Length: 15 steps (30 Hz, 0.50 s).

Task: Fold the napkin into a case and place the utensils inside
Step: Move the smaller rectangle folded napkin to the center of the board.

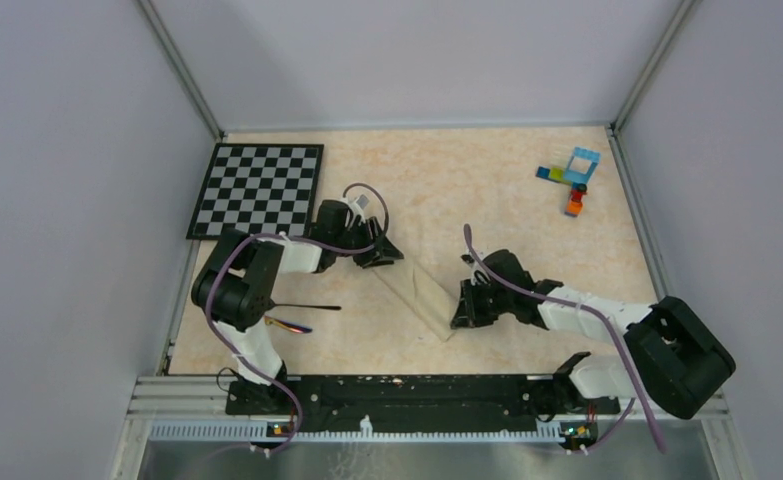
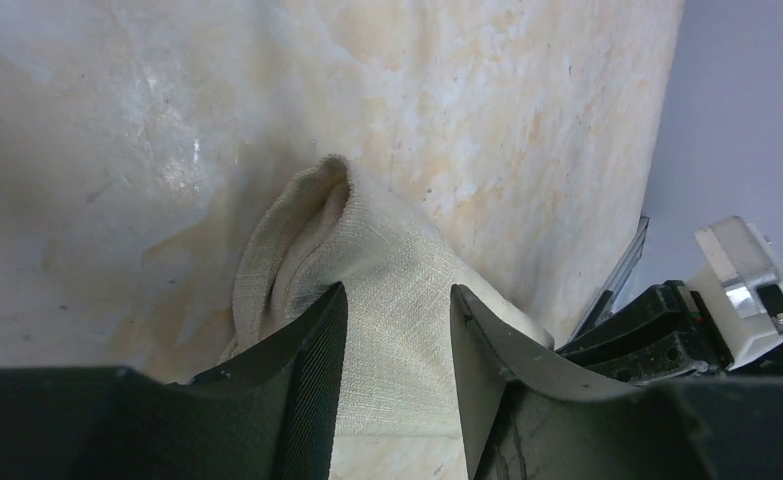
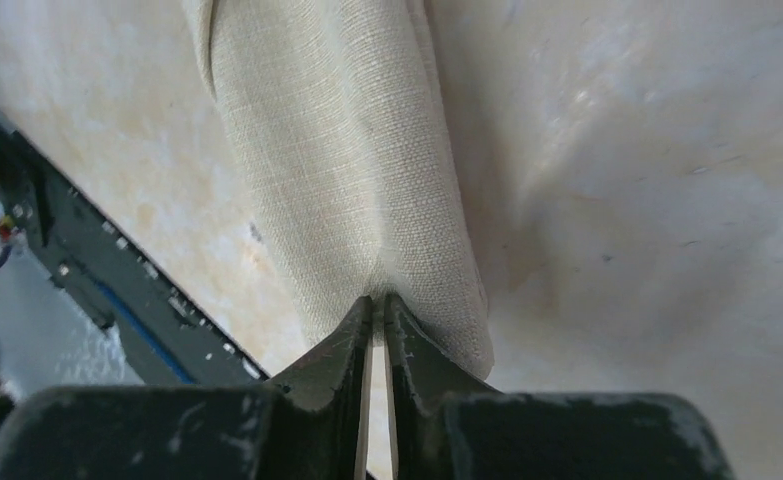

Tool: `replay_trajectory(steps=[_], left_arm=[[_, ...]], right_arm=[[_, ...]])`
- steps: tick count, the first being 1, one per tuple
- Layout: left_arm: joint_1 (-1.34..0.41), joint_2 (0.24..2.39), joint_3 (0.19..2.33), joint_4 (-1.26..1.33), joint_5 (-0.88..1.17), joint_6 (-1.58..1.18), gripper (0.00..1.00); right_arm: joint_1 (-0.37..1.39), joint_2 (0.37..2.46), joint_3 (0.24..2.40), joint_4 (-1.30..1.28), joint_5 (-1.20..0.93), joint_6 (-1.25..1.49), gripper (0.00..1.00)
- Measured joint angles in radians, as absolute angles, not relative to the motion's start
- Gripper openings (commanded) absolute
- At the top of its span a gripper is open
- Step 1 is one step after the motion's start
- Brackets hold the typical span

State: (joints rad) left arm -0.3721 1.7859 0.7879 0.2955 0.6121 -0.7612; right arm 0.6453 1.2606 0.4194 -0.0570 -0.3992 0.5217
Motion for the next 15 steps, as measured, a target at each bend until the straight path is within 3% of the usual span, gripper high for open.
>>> replay_trajectory(steps=[5,8,15], left_arm=[[-0.372,1.766,0.782,0.298,0.607,-0.736,0.64],[-0.372,1.716,0.778,0.269,0.612,-0.722,0.68],[-0.372,1.532,0.778,0.194,0.611,-0.696,0.83]], right_arm=[[0.660,1.242,0.508,-0.191,-0.254,0.474,0.17],[0.683,1.201,0.587,-0.282,-0.203,0.456,0.23],[0.777,1.219,0.669,-0.233,-0.299,0.508,0.34]])
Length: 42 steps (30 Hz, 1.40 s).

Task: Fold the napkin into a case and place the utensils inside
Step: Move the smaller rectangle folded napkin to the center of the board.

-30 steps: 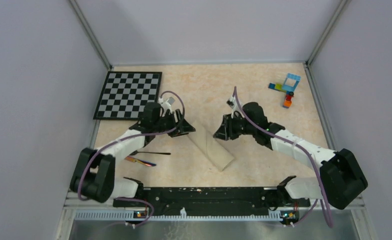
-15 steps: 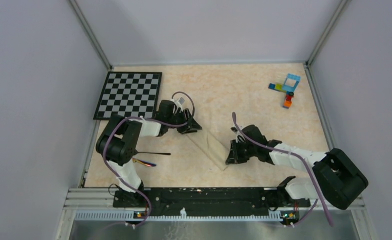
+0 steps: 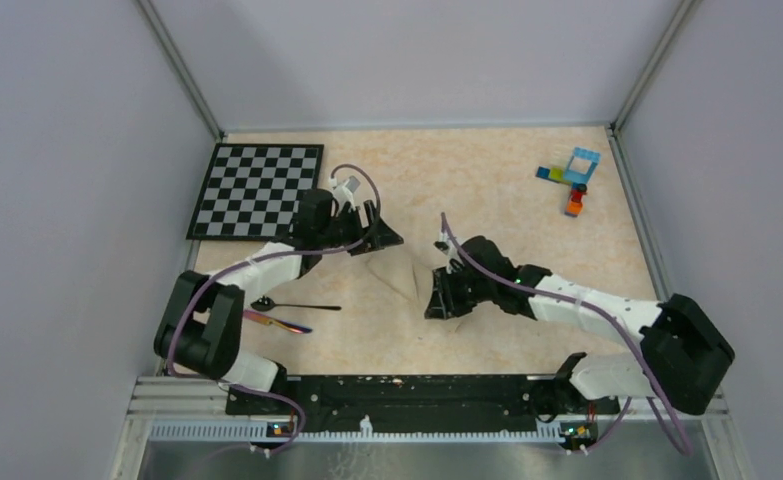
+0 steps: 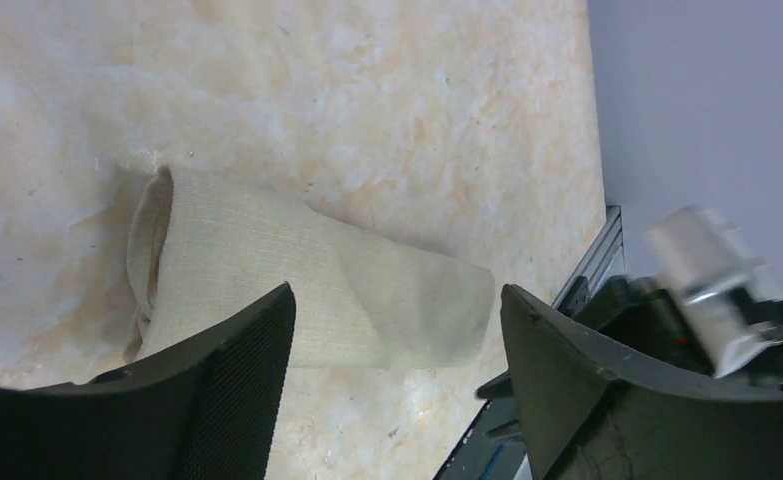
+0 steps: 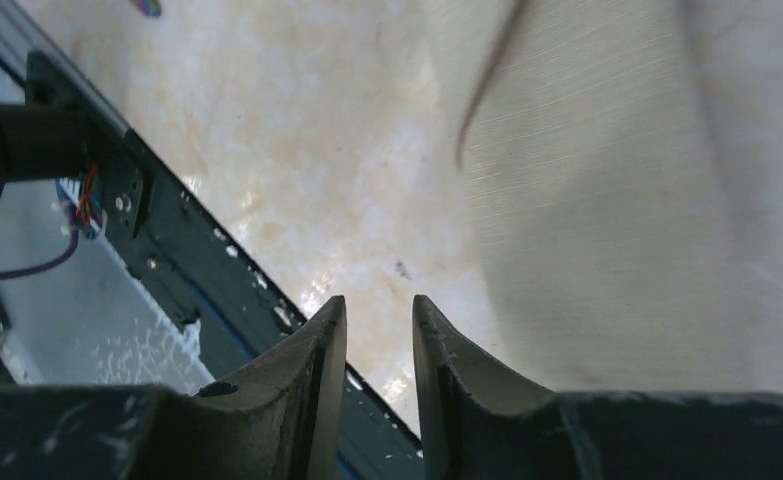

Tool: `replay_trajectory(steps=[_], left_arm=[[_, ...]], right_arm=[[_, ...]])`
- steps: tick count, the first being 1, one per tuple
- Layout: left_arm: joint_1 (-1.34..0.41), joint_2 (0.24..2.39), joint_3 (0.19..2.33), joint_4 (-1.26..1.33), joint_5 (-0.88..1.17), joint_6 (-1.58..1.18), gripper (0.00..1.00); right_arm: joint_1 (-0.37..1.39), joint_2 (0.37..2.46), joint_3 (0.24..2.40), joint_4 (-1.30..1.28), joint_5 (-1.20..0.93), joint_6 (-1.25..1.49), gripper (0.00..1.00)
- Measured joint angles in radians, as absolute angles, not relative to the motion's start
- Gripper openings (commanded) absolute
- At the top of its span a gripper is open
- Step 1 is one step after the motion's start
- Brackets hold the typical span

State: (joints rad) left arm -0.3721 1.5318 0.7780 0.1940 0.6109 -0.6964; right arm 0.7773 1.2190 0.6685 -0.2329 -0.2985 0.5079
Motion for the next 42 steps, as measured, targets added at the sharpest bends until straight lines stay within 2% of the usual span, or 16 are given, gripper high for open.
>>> replay_trajectory(steps=[5,7,12,19,23,28,31,42], left_arm=[[-0.370,1.356,0.778,0.091,0.581,-0.647,0.88],[-0.365,1.282,0.778,0.030,0.566,-0.623,0.89],[-0.335,1.105,0.772,-0.106,0.545,-0.580,0.91],[-0.326,0.871,0.721,-0.235,0.534,-0.574,0.94],[-0.326,0.781,0.681,-0.276,0.533,-0.590,0.94],[-0.326,0.733,0.659,-0.320,0.534,-0.622,0.95],[-0.326,0.702,0.655,-0.346,0.533,-0.633,0.96],[-0.326,0.648,0.626,-0.376,0.530,-0.652,0.97]], right_arm=[[0.909,1.319,0.636,-0.155,-0.318,0.583,0.52],[0.926,1.325,0.604,-0.146,-0.308,0.611,0.56],[0.874,1.329,0.533,-0.112,-0.246,0.677,0.57],[0.590,1.386,0.517,0.052,-0.260,0.704,0.58],[0.459,1.621,0.748,0.087,-0.264,0.627,0.58],[0.429,1.963,1.185,0.089,-0.364,0.552,0.60],[0.440,2.024,1.284,0.087,-0.421,0.564,0.64],[0.479,1.891,1.014,0.144,-0.500,0.622,0.62]])
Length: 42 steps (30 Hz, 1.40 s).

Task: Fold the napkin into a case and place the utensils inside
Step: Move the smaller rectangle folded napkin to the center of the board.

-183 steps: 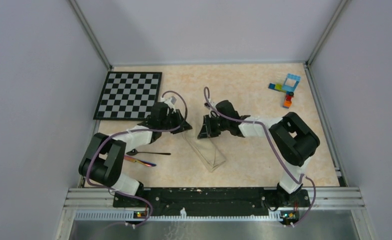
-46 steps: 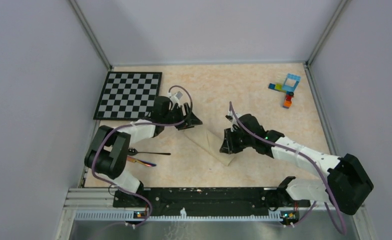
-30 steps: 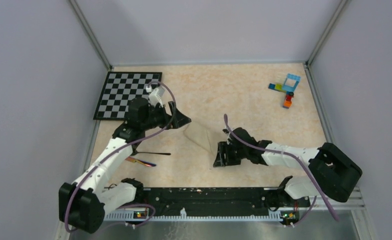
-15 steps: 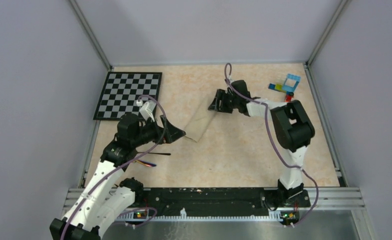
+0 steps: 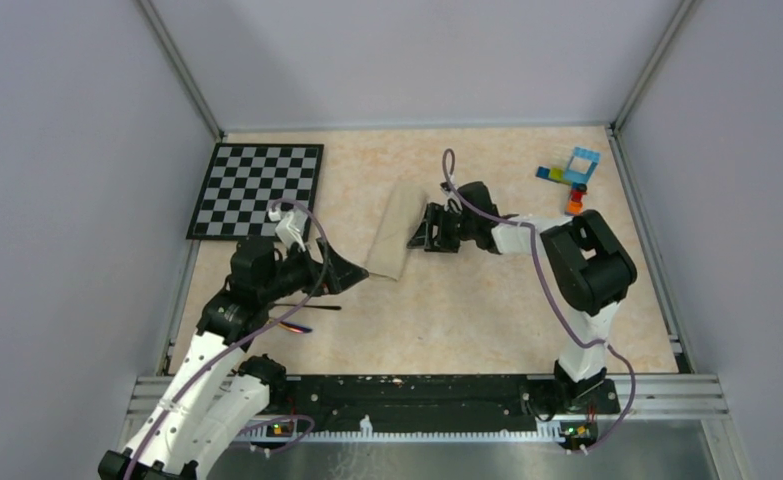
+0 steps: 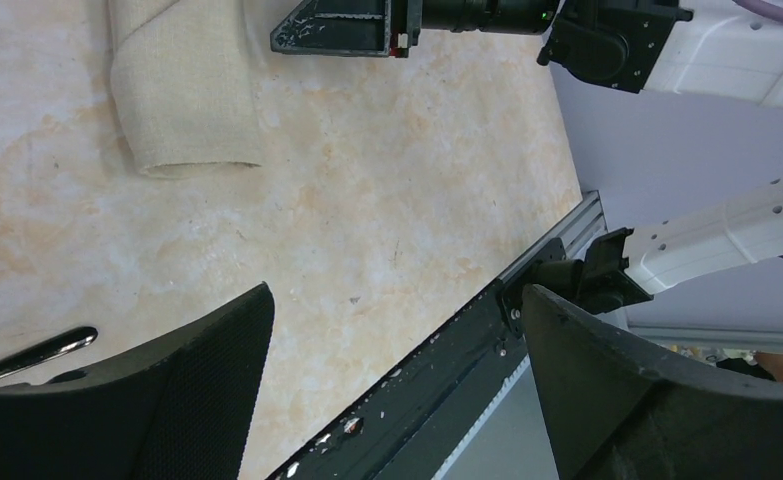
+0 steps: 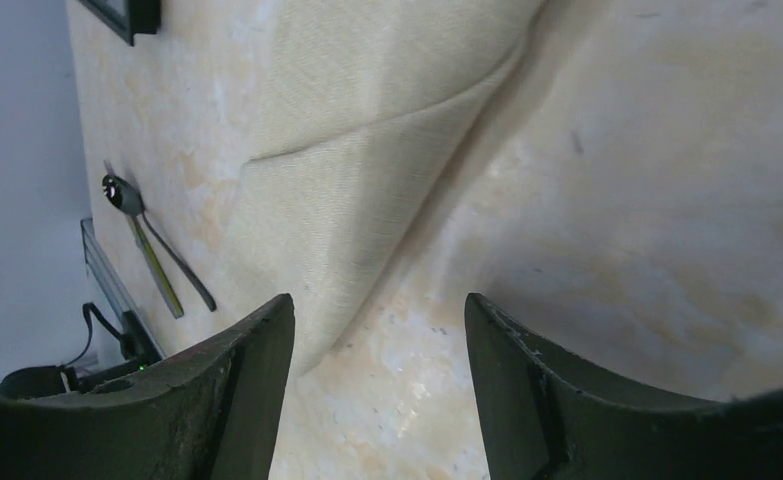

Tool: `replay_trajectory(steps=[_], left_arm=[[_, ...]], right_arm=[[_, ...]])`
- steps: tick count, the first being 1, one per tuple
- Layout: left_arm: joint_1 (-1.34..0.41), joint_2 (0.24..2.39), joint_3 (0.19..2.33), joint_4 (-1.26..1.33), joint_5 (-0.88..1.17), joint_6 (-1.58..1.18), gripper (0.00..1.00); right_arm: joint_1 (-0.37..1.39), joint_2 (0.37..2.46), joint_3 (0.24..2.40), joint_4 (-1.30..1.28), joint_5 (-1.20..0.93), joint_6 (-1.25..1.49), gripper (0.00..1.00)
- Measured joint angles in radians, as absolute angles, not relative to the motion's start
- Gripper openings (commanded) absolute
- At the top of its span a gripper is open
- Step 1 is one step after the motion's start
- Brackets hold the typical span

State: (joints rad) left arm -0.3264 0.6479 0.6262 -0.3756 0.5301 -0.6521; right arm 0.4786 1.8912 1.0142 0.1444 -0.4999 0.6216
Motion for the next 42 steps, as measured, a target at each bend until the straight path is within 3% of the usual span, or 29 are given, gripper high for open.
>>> replay_trajectory(steps=[5,15,19,22,27,38,42], left_arm=[[-0.326,0.656,0.626,-0.379,0.530,-0.656,0.98],[-0.326,0.578,0.632,-0.461,0.491,-0.657,0.98],[-0.326,0.576,0.641,-0.480,0.482,-0.664,0.98],[-0.326,0.572,0.645,-0.493,0.479,-0.668,0.98],[-0.326,0.570,0.645,-0.494,0.477,-0.678,0.98],[-0.326,0.585,0.653,-0.529,0.399,-0.700,0.99],[-0.326,0.585,0.653,-0.580,0.310,-0.757,0.99]], right_arm=[[0.532,1.953,1.056,0.208,-0.526,0.639,0.57],[0.613,2.215,1.414,0.198,-0.520,0.661,0.47],[0.613,2.278,1.572,0.075,-0.479,0.628,0.65],[0.604,2.268,1.567,0.075,-0.463,0.643,0.79],[0.554,2.248,1.516,0.146,-0.495,0.706,0.79],[0.537,2.500,1.938,0.049,-0.558,0.625,0.77],[0.566,2.515,1.974,0.024,-0.590,0.608,0.77]])
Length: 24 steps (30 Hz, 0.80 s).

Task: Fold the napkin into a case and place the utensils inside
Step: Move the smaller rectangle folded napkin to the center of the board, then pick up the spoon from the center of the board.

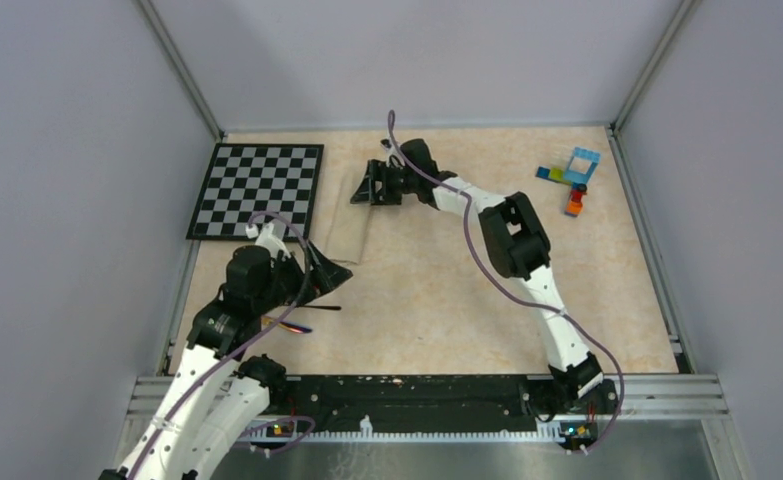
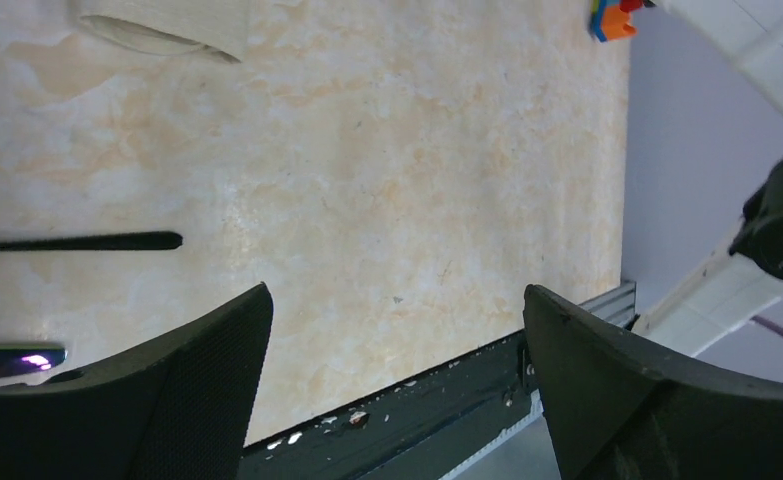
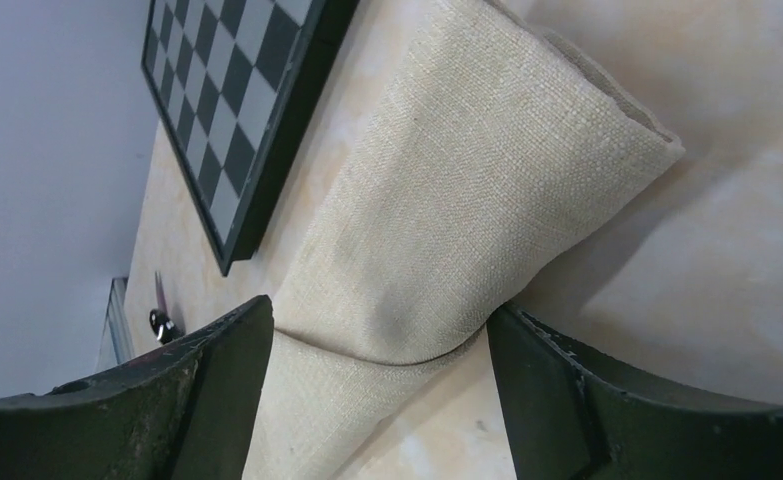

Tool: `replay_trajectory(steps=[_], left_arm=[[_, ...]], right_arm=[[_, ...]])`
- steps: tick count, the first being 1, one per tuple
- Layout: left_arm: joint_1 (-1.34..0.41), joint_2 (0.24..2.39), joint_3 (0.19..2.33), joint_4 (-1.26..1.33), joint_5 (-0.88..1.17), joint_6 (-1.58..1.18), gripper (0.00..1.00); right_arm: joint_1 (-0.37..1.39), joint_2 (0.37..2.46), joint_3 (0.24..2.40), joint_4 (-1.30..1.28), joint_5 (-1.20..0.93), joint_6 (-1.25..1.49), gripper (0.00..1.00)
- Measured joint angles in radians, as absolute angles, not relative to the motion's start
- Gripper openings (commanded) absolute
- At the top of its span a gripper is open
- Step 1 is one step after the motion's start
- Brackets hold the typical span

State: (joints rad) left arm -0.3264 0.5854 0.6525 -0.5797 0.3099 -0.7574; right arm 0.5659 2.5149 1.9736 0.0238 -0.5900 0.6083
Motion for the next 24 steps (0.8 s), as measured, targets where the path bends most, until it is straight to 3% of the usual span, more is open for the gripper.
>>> replay_trajectory(steps=[8,15,22,24], left_arm=[[-0.326,0.644,0.653,-0.724,0.102,-0.954,0.99],[-0.287,0.813,0.728,-0.955,-0.085,-1.172,0.99],[0.037,0.989,0.807,-1.024,-0.199,-1.182,0.98],[0.098,1.027,0.796,-1.019,-0.212,-1.176,0.92]], right_arm=[[0.570,2.484,2.045,-0.197,-0.505,0.507,0.78],[0.577,1.967,1.438,-0.193,-0.350,0.469,0.78],[0.701,1.621,1.060,0.006,-0.394,0.490,0.77],[0.714,1.596,0.987,0.043,-0.406,0.492,0.77]])
